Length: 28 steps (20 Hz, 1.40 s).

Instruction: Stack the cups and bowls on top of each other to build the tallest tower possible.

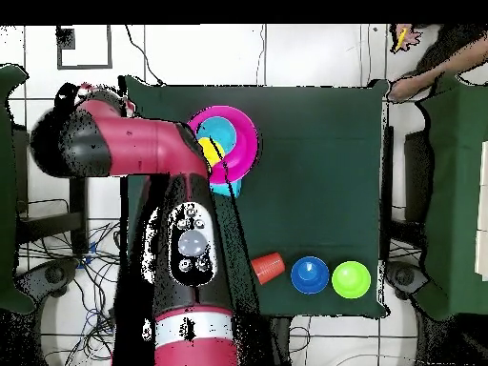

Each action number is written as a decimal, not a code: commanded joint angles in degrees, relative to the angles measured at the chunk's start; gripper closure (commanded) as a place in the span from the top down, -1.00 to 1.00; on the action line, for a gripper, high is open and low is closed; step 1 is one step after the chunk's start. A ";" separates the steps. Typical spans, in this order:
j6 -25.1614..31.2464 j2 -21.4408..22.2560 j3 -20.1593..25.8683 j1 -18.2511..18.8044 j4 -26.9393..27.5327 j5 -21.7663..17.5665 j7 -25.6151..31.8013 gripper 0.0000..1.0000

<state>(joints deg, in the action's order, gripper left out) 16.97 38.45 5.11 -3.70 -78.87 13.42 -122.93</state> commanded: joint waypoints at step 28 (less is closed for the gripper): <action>11.45 -5.11 28.60 25.42 -18.78 -19.26 12.45 1.00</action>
<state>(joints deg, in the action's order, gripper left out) 20.53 34.33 30.65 19.43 -94.36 0.79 -122.93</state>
